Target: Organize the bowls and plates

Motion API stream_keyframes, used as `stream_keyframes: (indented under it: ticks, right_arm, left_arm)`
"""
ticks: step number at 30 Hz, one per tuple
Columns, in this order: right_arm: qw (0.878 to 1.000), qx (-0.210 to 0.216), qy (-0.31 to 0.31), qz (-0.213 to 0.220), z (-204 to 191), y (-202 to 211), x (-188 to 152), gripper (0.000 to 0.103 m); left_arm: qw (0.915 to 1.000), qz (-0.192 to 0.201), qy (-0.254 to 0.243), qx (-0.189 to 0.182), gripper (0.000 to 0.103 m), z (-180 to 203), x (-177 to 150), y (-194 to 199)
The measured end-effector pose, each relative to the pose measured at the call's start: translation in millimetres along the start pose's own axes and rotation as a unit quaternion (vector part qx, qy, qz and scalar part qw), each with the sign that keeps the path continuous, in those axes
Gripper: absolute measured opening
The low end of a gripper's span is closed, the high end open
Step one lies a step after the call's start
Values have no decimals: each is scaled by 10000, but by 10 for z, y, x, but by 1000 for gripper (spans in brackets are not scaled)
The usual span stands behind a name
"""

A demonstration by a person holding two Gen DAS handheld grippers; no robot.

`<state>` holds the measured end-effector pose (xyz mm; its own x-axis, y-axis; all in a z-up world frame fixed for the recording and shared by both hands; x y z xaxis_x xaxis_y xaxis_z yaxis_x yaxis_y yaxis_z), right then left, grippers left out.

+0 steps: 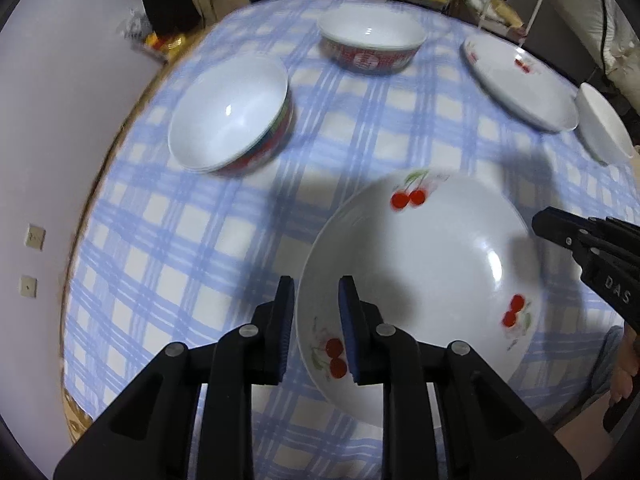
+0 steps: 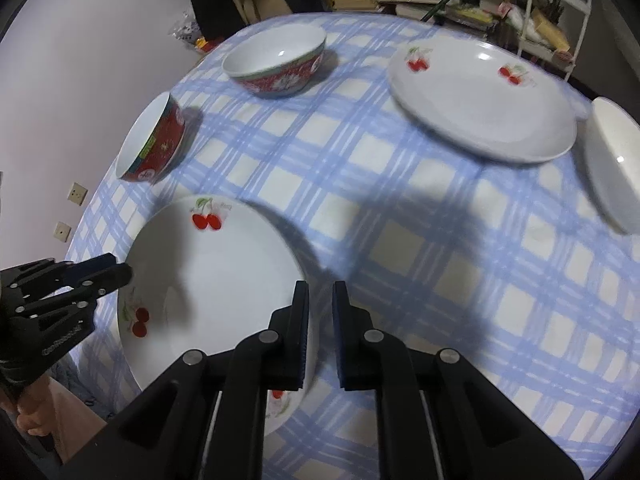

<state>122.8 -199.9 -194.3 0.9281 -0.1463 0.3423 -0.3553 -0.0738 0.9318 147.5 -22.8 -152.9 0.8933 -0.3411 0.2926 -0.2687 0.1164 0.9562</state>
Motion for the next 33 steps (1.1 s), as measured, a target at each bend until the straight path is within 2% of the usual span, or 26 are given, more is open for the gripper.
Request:
stream_keyframes:
  ticks: [2,5,6,7,10,14,16,17,22,28,30,33]
  right_arm:
    - [9999,-79,-16,127,78,89,58,13]
    - [9994,-135,-114,282,227,224,175,14]
    - [9992,-169,-135,331,272,261,213,19]
    - [9986,-242,-183,425,362,329,276,29]
    - [9965,-369,-318,673,574,479,436,50]
    - [9946,-541,-386,795,844,568,630,64]
    - [9939,-645,-400,800,1013,589,761,68]
    - [9937,-669,-409,795,1067,586,809,70]
    - [9914,-832,-393,927,1385,600,1089,96]
    - [9883,-1173,-262,939,1642,489,1302,97]
    - [9873,-1190,-284,1014,1696,463,1340,97]
    - [9879,-1136,-299,1012,1778,387,1426,97]
  left_arm:
    - [9996,201,-84,165,24,86,53,116]
    - [9984,417,-100,355,40,172,148,233]
    - [9982,477,-73,363,44,180,183,255]
    - [9979,533,-72,368,45,209,238,277]
    - [9977,530,-219,351,47,320,411,260]
    - [9967,582,-437,345,58,487,633,221]
    - [9965,627,-492,265,71,578,759,196]
    - [9964,654,-498,229,72,619,833,176]
    - [9969,675,-364,165,73,819,1191,-9]
    - [9977,529,-419,18,73,1046,1517,-264]
    - [9979,485,-415,-61,73,1103,1611,-343]
    - [9976,465,-505,7,73,1172,1707,-456]
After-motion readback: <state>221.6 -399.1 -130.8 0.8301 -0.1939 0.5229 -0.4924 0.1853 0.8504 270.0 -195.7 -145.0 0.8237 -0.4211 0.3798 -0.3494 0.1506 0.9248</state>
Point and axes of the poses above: each gripper's, at about its wrist camera, not at the fingertips, and y roughly against the way its jaws point, z to its right, x to its top, the point moved 3 cm from there along -y, roughly the way its jaws point, and after that the axes turned 8 degrees about -x, right-handed, at the moved point
